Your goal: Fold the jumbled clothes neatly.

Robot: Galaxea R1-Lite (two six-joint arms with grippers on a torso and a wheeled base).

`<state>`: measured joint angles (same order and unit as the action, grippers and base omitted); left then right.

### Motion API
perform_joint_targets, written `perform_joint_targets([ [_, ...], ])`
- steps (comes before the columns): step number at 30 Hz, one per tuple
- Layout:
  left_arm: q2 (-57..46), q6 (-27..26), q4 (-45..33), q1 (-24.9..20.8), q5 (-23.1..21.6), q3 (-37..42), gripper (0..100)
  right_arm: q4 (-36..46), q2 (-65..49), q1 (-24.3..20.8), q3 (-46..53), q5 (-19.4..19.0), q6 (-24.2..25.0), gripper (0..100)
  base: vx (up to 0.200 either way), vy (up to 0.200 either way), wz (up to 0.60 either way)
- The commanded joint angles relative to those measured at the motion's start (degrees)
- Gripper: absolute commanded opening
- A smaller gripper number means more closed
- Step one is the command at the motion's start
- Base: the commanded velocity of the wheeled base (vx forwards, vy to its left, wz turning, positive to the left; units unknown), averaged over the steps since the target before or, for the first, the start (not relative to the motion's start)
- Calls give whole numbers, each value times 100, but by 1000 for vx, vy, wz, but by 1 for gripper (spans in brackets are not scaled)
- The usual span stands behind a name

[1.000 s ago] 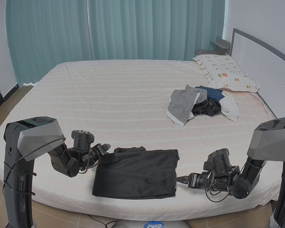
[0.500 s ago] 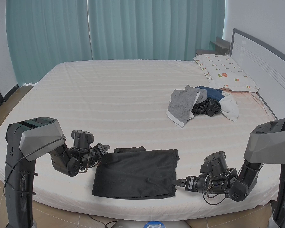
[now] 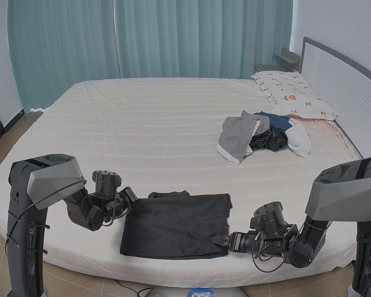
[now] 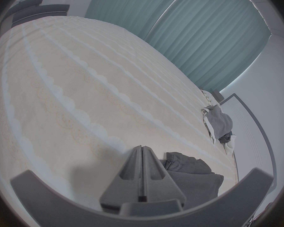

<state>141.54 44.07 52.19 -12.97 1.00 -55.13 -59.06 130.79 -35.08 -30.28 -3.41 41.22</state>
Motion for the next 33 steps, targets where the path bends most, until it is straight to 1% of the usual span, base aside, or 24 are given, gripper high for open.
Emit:
perform_joint_targets([
  [1, 13, 14, 2, 23, 23, 19, 0, -35, 96, -42, -22, 7, -17, 100, 0, 0, 0],
  [14, 22, 23, 2, 14, 32, 63, 0, -184, 87, -253, -83, 130, -114, 100, 0, 0, 0],
  [15, 22, 40, 2, 14, 32, 72, 0, -184, 104, -271, -92, 139, -114, 0, 0, 0, 0],
  [19, 22, 102, 2, 14, 32, 72, 0, -184, 122, -324, -74, 139, -184, 0, 0, 0, 0],
  [22, 22, 102, 2, 14, 32, 72, 0, -193, 306, -332, -13, 341, -729, 0, 0, 0, 0],
  [24, 22, 102, 2, 14, 32, 90, 0, -184, 324, -332, 13, 473, -870, 0, 0, 0, 0],
  [33, 22, 102, 2, 14, 41, 142, 0, -184, 113, -280, 330, 517, -940, 0, 0, 0, 0],
])
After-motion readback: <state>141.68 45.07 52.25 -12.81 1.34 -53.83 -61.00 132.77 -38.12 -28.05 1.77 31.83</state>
